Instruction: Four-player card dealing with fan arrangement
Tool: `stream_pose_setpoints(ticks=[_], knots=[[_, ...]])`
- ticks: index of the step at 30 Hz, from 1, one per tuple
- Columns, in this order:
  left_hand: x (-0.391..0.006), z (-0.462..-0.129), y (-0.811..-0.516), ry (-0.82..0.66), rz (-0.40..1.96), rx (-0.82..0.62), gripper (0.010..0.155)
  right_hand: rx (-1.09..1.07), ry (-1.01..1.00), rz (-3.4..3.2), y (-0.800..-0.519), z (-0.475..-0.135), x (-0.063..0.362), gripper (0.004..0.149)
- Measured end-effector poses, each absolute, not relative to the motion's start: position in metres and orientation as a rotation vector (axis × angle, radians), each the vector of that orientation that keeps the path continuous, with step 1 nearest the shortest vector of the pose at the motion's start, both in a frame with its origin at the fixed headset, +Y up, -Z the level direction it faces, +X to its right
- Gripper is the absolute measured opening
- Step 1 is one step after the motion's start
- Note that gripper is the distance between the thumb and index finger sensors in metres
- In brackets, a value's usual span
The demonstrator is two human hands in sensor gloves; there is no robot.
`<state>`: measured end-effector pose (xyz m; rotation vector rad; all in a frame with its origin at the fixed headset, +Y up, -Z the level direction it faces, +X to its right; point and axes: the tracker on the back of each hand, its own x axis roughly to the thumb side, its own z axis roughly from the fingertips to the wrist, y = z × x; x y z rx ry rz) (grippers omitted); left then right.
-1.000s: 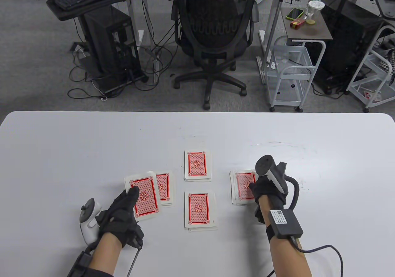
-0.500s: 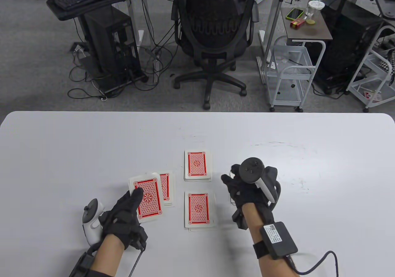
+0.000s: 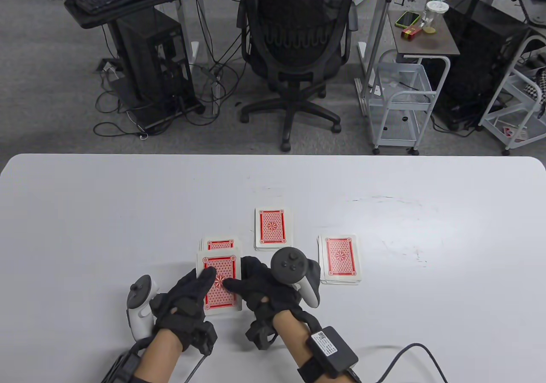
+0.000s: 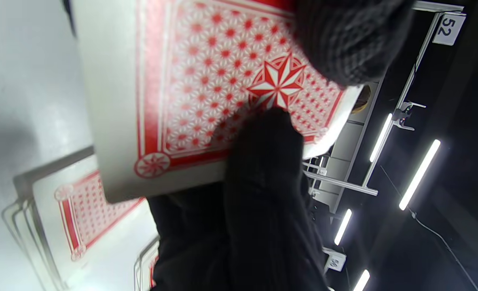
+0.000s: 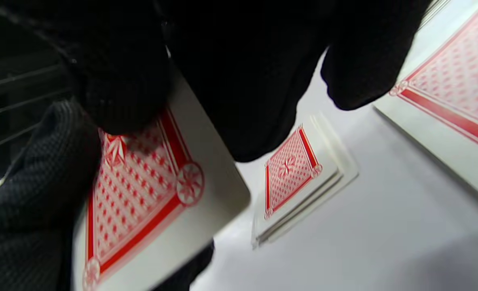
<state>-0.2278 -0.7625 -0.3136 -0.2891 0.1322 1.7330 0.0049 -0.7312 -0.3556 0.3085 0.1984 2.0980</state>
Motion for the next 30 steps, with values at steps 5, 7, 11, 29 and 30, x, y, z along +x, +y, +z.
stream_pose_setpoints(ticks=[5,7,11,29,30], knots=[[-0.228,-0.315,-0.762,0.105,1.759,-0.331,0.045,0.276,0.198,2.027,-0.734,-0.358,0.015,0.057],[-0.228,-0.315,-0.762,0.093,1.775,-0.337,0.046,0.241,0.227,1.954,-0.739,-0.361,0.022,0.057],[-0.231,-0.316,-0.763,0.097,1.786,-0.328,0.046,0.193,0.234,1.915,-0.739,-0.364,0.034,0.058],[-0.253,-0.319,-0.769,0.173,1.794,-0.273,0.045,-0.004,0.340,3.029,-0.765,-0.374,0.050,0.082],[-0.254,-0.319,-0.770,0.173,1.794,-0.274,0.045,-0.004,0.342,3.095,-0.765,-0.374,0.048,0.080]])
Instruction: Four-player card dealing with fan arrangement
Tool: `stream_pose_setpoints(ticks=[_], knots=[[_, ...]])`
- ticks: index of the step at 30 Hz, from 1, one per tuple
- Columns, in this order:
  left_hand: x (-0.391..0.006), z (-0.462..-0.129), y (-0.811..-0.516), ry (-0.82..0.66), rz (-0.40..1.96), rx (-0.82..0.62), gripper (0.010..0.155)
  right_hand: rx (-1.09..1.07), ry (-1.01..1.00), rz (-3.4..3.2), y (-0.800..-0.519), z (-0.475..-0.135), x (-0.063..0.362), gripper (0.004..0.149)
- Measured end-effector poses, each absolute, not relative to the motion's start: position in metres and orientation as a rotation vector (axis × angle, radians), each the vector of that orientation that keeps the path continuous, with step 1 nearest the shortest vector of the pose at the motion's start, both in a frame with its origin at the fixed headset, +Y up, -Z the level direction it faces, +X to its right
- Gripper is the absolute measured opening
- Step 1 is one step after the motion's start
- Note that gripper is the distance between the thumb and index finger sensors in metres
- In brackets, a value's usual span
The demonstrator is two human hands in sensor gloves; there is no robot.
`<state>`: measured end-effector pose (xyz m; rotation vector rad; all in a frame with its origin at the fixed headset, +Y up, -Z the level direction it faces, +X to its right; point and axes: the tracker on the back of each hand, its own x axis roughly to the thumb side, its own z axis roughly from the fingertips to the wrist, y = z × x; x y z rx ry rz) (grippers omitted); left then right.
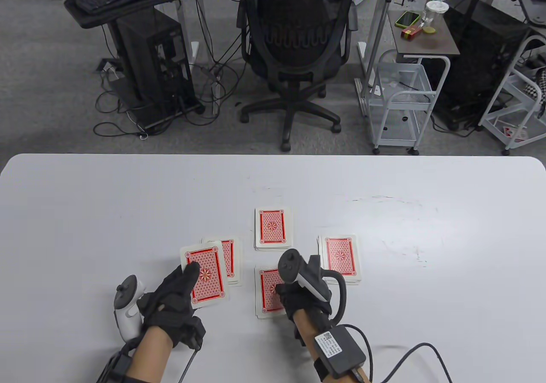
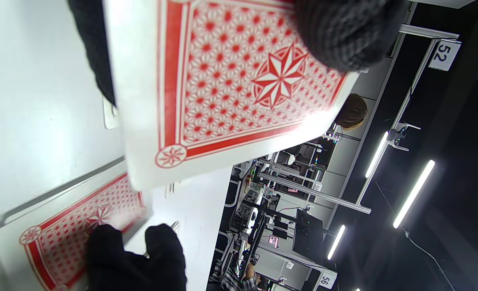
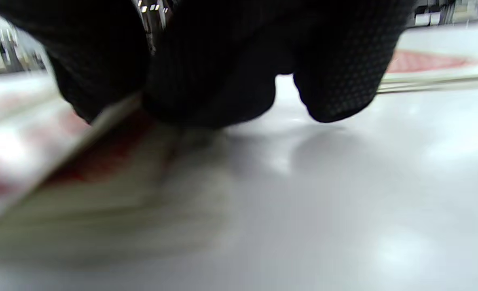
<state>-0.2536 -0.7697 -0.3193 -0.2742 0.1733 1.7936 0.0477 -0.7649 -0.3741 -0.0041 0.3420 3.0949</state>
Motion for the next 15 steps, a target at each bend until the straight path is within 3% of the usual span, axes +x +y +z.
stream_pose_setpoints(ticks=[6,15], knots=[[-0.254,-0.320,-0.770,0.175,1.795,-0.274,0.045,0.049,0.275,3.056,-0.751,-0.371,0.047,0.078],[-0.241,-0.319,-0.770,0.127,1.805,-0.307,0.046,0.295,0.217,2.282,-0.720,-0.354,0.042,0.065]])
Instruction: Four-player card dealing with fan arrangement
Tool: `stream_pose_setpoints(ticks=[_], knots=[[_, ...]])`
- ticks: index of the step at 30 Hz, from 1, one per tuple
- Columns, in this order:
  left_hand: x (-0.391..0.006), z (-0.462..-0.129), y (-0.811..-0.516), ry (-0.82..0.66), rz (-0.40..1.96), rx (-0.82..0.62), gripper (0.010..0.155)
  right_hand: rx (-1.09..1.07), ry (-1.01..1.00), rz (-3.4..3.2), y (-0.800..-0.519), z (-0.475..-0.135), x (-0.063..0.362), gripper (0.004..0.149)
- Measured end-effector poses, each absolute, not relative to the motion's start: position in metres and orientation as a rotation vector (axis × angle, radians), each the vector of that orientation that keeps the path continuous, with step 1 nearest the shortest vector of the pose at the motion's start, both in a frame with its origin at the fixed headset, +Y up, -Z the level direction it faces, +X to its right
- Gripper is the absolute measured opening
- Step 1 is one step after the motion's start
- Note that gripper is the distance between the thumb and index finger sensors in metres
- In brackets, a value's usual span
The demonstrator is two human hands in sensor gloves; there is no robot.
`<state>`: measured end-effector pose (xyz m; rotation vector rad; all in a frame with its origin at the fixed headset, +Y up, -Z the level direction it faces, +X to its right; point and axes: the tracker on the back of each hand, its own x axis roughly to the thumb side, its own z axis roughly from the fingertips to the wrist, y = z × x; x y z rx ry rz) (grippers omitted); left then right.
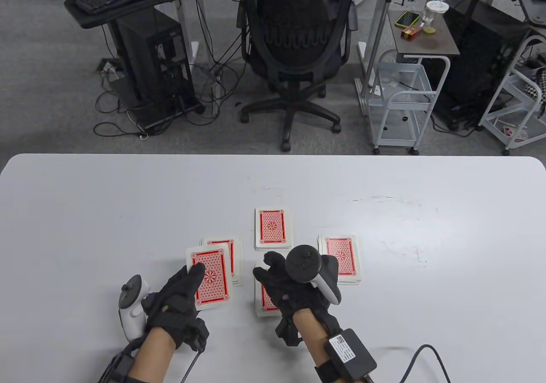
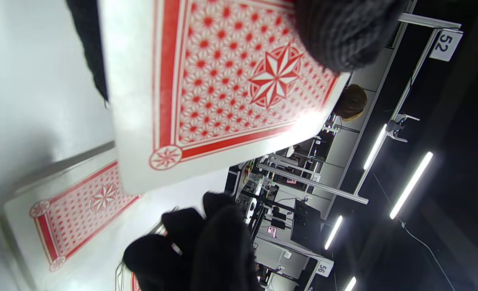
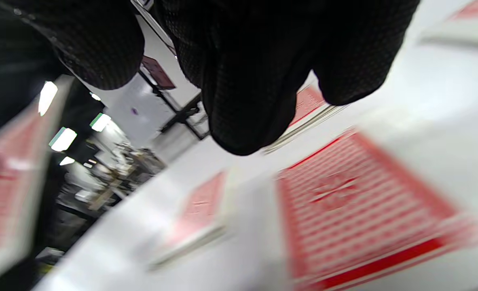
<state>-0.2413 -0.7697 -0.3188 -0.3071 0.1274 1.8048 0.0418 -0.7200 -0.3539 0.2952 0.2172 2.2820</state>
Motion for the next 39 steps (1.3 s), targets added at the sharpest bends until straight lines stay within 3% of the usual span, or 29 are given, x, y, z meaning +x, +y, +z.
stream_pose_setpoints(ticks=[5,9,12,22,31,39], knots=[[-0.229,-0.318,-0.768,0.076,1.793,-0.377,0.046,0.347,0.280,1.943,-0.726,-0.348,0.019,0.070],[-0.228,-0.317,-0.767,0.086,1.786,-0.399,0.047,0.293,0.189,1.960,-0.725,-0.347,0.009,0.054],[-0.238,-0.319,-0.765,0.091,1.753,-0.410,0.048,0.302,0.207,2.004,-0.720,-0.351,0.002,0.052],[-0.299,-0.322,-0.761,0.319,1.616,-0.217,0.050,0.225,0.267,2.191,-0.707,-0.410,-0.024,0.062],[-0.312,-0.326,-0.767,0.345,1.668,-0.210,0.050,0.093,0.426,2.530,-0.736,-0.463,-0.062,0.074],[-0.306,-0.330,-0.767,0.317,1.648,-0.223,0.049,0.044,0.483,3.060,-0.758,-0.472,-0.089,0.078]])
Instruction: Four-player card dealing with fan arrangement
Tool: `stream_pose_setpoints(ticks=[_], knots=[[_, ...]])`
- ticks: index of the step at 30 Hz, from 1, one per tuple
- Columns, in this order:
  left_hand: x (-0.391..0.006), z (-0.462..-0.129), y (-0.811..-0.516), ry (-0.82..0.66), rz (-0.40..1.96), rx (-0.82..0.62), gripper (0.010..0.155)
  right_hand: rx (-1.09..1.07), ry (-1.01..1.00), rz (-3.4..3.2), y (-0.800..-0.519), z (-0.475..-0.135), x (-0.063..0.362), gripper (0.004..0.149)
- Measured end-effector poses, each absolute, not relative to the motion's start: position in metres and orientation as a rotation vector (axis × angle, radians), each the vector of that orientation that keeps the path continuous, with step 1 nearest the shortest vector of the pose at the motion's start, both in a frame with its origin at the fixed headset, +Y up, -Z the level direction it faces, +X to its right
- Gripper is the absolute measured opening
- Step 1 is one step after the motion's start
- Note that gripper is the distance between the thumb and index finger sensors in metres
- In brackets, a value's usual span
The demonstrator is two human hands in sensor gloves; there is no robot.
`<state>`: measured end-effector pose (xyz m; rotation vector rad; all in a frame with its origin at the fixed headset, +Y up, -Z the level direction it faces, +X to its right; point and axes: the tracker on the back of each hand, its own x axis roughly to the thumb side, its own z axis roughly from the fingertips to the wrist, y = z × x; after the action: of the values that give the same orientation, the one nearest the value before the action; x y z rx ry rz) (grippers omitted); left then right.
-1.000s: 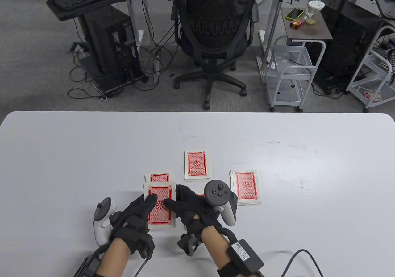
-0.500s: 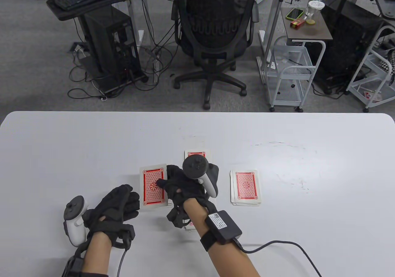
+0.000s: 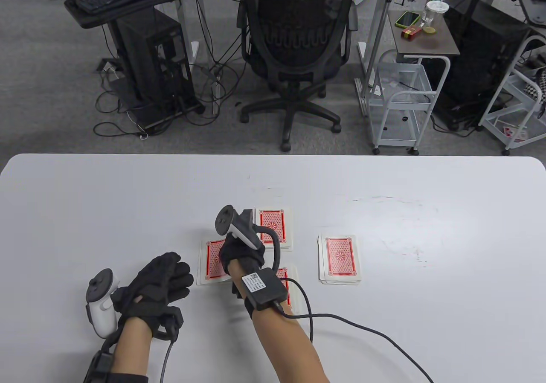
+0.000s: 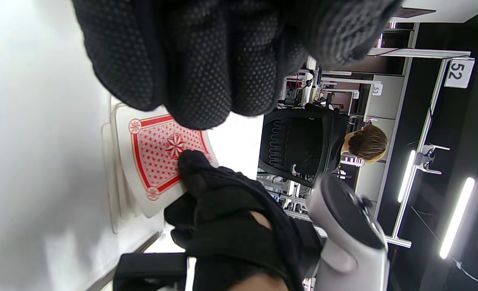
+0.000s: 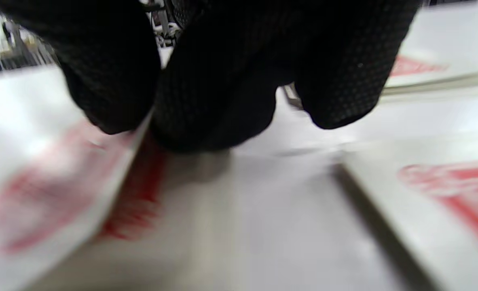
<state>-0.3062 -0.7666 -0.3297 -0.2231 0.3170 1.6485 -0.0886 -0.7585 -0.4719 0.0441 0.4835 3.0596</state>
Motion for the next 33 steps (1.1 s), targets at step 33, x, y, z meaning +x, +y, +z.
stream_pose_setpoints(ticks=[33], knots=[[-0.191,-0.326,-0.757,-0.172,0.677,-0.215,0.066,0.258,0.667,2.866,-0.755,-0.353,0.009,0.092]])
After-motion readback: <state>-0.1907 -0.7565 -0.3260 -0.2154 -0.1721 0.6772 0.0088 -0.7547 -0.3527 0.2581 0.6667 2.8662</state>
